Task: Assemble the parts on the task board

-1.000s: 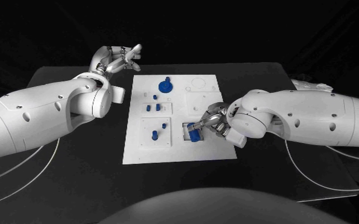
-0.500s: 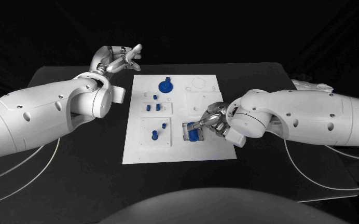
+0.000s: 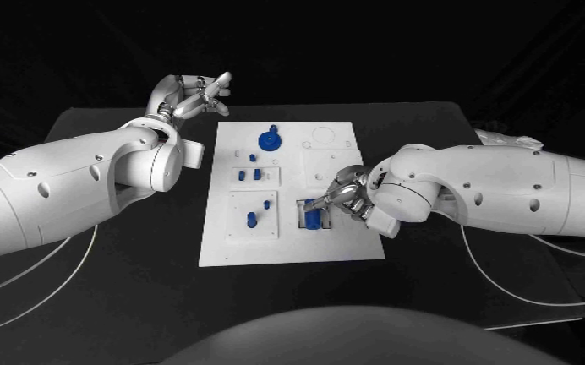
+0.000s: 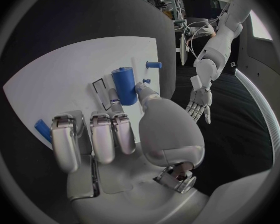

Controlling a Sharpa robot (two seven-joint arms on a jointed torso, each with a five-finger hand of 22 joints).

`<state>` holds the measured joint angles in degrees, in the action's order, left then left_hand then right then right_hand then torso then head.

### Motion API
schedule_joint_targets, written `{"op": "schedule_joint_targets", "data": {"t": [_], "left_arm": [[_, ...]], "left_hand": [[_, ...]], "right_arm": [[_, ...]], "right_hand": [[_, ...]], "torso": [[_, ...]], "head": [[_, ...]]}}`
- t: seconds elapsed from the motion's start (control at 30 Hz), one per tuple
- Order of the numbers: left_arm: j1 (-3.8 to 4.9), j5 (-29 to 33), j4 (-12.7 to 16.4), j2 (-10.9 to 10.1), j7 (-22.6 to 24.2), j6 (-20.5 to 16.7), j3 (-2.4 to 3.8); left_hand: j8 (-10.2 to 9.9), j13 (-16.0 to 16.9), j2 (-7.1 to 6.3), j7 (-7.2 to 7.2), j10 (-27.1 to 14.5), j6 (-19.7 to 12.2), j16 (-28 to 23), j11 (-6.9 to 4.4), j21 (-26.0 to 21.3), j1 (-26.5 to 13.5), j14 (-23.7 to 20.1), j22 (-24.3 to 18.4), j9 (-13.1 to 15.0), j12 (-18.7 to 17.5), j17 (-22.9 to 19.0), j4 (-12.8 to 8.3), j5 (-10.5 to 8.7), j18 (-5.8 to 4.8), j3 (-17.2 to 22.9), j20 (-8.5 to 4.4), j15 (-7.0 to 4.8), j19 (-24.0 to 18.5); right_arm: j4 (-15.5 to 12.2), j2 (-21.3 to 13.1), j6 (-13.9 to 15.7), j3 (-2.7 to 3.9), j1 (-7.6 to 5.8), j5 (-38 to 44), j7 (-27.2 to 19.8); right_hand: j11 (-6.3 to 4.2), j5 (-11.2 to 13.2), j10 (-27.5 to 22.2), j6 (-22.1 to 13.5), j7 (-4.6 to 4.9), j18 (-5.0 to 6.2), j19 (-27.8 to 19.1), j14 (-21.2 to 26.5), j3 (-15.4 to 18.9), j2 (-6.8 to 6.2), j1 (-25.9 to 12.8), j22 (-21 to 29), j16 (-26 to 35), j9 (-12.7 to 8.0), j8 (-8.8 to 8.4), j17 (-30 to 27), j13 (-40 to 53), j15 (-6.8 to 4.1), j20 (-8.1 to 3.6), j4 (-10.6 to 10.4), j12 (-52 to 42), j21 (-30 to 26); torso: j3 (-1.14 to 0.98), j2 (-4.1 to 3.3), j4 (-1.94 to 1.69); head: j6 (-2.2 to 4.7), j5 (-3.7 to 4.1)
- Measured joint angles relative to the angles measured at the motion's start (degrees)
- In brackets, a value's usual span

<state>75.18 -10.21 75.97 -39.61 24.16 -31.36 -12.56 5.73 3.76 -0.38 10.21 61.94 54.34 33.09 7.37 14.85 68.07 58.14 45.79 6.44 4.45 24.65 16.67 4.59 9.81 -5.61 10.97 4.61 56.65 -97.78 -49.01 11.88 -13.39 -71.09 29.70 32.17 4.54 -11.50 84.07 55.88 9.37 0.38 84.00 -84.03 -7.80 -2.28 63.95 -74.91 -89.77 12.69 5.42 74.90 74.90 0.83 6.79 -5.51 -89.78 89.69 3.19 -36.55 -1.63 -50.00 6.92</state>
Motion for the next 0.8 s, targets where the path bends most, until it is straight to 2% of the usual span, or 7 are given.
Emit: {"op": "schedule_joint_targets", "data": {"t": [0.13, 0.37, 0.47, 0.53, 0.63, 0.73, 0.8], "left_arm": [[0.0, 0.0, 0.0, 0.0, 0.0, 0.0, 0.0], [-0.01, 0.0, 0.0, 0.0, -0.1, 0.0, 0.0], [-0.01, 0.0, 0.0, 0.0, -0.1, 0.0, 0.0], [-0.01, 0.0, 0.0, 0.0, -0.1, 0.1, 0.0], [-0.01, 0.0, 0.0, 0.0, -0.1, 0.1, 0.0], [-0.01, 0.0, 0.0, 0.0, -0.1, 0.1, 0.0], [-0.01, 0.0, 0.0, 0.0, -0.1, 0.1, 0.01]], "left_hand": [[0.0, 0.0, 0.0, 0.0, 0.0, 0.0, 0.0, 0.0, 0.0, 0.0, 0.0, 0.0, 0.0, 0.0, -0.1, 0.0, 0.0, 0.0, 0.0, 0.0, 0.0, 0.0], [0.0, 0.0, 0.0, 0.0, 0.0, 0.0, 0.0, 0.0, 0.0, 0.0, 0.0, 0.0, 0.0, 0.0, 0.0, 0.0, 0.0, 0.0, 0.0, 0.0, 0.0, 0.0], [0.0, 0.0, 0.0, 0.0, 0.0, 0.0, 0.0, 0.0, 0.0, 0.0, 0.0, 0.0, 0.0, 0.0, 0.0, 0.0, 0.0, 0.0, 0.0, 0.0, 0.0, 0.0], [0.0, 0.0, 0.0, 0.0, 0.0, 0.0, 0.0, 0.0, 0.0, 0.0, 0.0, 0.0, 0.0, 0.0, 0.0, 0.0, 0.0, 0.0, 0.0, 0.0, 0.0, 0.0], [0.0, 0.0, 0.29, 0.0, 0.0, 0.0, 0.0, 0.0, 0.0, 0.3, 0.0, 0.0, 0.0, 0.0, 0.0, 0.0, 0.23, 0.0, 0.0, -0.12, 0.0, 0.1], [0.0, 0.0, 0.3, 0.0, 0.0, 0.0, 0.0, 0.0, 0.0, 0.3, 0.0, 0.0, 0.0, 0.0, 0.0, 0.0, 0.23, 0.0, 0.0, -0.21, 0.0, 0.2], [0.0, 0.0, 0.3, 0.0, 0.0, 0.0, 0.0, 0.0, 0.0, 0.3, 0.0, 0.0, 0.0, 0.0, 0.0, 0.0, 0.23, 0.0, 0.0, -0.21, 0.0, 0.2]], "right_arm": [[0.0, 0.0, -0.4, 0.02, -0.04, 0.4, 0.0], [-0.1, 0.0, -1.0, 0.07, -0.09, 0.9, -0.1], [-0.2, 0.0, -1.0, 0.08, -0.1, 1.0, -0.2], [-0.3, -0.1, -0.9, 0.06, -0.09, 1.1, -0.2], [-0.5, -0.4, -0.5, -0.03, -0.02, 1.2, -0.3], [-1.0, -1.0, 0.3, -0.05, 0.03, 1.4, -0.7], [-1.4, -1.5, 0.8, -0.04, 0.01, 1.6, -0.9]], "right_hand": [[0.0, 0.3, 0.0, -0.5, 0.13, 0.0, 0.0, 0.0, 1.0, -0.6, -0.6, 0.0, 0.0, 0.3, -0.09, 0.0, 0.1, 0.0, 0.0, -0.2, 0.0, 0.0], [0.0, 2.3, 0.0, -1.7, 1.29, 0.0, 0.0, 0.0, 2.5, -1.05, -1.1, 0.0, 0.0, 1.0, -0.11, 0.0, 0.0, 0.0, 0.0, -1.2, 0.0, 0.0], [0.0, 3.2, 0.0, -2.2, 1.35, 0.0, 0.0, 0.0, 3.0, -0.84, -1.3, 0.0, 0.0, 1.5, 0.83, 0.0, 0.0, 0.0, 0.0, -1.7, 0.0, 0.0], [0.0, 3.4, 0.0, -3.0, 0.8, 0.0, 0.0, 0.0, 3.4, -0.59, -1.5, 0.0, 0.0, 2.5, 2.33, 0.0, 0.0, 0.0, 0.0, -2.2, 0.0, 0.0], [0.0, 3.6, 0.0, -2.8, -1.06, 0.0, 0.0, 0.0, 3.9, 0.0, -2.1, 0.0, 0.0, 4.0, 4.56, 0.0, 0.0, 0.0, 0.0, -2.7, 0.0, 0.0], [-0.95, 4.6, -0.1, -0.3, -2.23, 0.0, 0.0, 0.1, 4.5, 1.09, -1.6, 0.0, 0.0, 7.9, 9.51, 0.0, 0.0, -0.67, -0.08, -3.3, 0.0, 0.0], [-1.96, 5.8, -0.1, 0.5, -2.91, 0.0, 0.0, 0.0, 5.1, 1.69, -1.3, 0.0, 0.0, 11.7, 13.56, 0.0, 0.0, -1.52, -1.03, -3.5, 0.0, 0.0]], "torso": [[0.0, -0.02, -0.01], [-0.01, -0.02, -0.04], [-0.01, -0.02, -0.04], [-0.01, -0.02, -0.03], [-0.01, -0.02, -0.02], [-0.02, -0.03, -0.02], [-0.02, -0.03, -0.02]], "head": [[0.0, -0.08], [0.0, -0.23], [0.0, -0.25], [0.0, -0.25], [0.0, -0.25], [0.0, -0.25], [0.0, -0.25]]}}
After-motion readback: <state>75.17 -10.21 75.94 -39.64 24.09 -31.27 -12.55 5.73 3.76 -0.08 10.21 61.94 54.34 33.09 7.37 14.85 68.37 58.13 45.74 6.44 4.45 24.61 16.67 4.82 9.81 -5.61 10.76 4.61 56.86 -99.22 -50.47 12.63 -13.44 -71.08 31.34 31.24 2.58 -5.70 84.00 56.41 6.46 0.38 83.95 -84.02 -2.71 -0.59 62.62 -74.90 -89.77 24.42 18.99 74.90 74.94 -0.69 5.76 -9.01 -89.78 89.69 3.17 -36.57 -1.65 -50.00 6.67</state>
